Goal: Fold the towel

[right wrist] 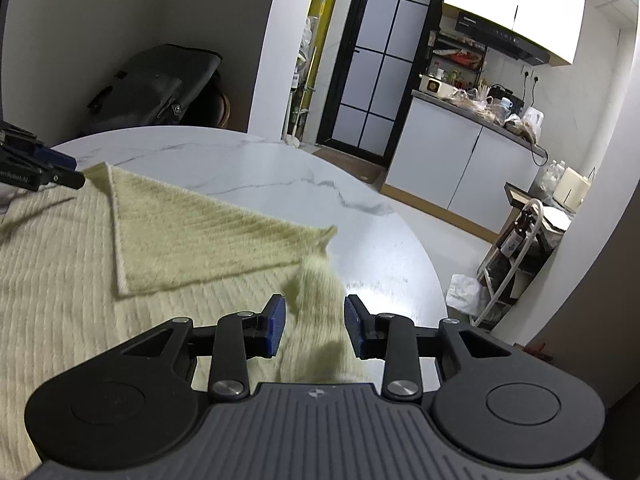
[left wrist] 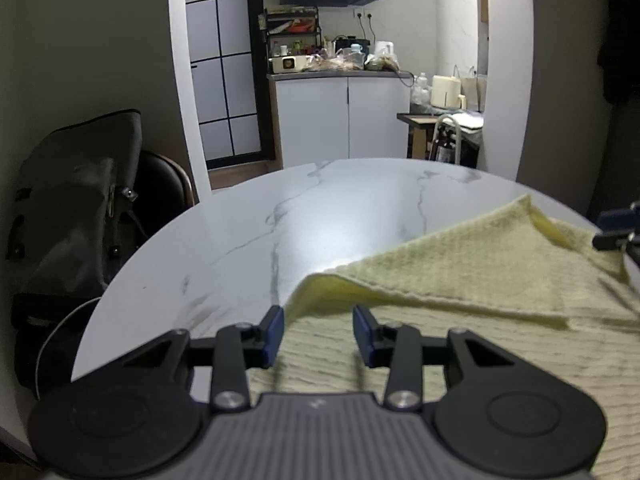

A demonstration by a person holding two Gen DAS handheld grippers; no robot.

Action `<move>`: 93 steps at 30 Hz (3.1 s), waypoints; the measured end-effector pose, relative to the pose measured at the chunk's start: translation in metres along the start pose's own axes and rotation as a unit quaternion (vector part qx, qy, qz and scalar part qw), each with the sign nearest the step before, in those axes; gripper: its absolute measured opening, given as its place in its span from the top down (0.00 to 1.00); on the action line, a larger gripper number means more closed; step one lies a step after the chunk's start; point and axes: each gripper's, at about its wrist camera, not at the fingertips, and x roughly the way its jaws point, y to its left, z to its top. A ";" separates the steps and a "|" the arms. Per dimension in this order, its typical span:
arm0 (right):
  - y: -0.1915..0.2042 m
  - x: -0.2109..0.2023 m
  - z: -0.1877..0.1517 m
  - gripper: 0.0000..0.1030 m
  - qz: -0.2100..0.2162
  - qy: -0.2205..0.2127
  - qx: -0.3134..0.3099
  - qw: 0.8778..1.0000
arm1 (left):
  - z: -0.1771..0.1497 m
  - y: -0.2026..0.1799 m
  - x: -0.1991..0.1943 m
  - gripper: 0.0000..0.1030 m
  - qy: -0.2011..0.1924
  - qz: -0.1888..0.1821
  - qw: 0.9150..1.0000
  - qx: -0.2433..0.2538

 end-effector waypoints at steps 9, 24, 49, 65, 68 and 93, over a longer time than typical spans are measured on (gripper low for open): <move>0.001 -0.007 -0.016 0.65 0.011 0.019 0.014 1.000 | -0.025 -0.012 -0.027 0.57 -0.016 -0.026 0.999 -0.028; -0.010 -0.013 -0.019 0.98 -0.002 0.024 0.034 0.999 | -0.042 -0.047 -0.042 0.55 0.001 -0.070 0.997 -0.014; -0.051 0.013 0.010 0.98 -0.116 0.025 0.031 0.992 | -0.052 -0.042 -0.043 0.52 -0.009 -0.092 0.996 -0.015; -0.010 -0.006 -0.007 0.95 -0.007 0.037 -0.005 0.999 | -0.049 -0.049 -0.039 0.47 -0.008 -0.083 0.996 -0.012; -0.006 -0.010 -0.007 0.88 0.010 0.036 -0.002 0.999 | -0.049 -0.048 -0.040 0.47 -0.007 -0.086 0.996 -0.017; -0.036 0.000 -0.009 0.98 -0.023 0.038 0.034 0.998 | -0.051 -0.044 -0.041 0.43 -0.013 -0.095 0.995 -0.017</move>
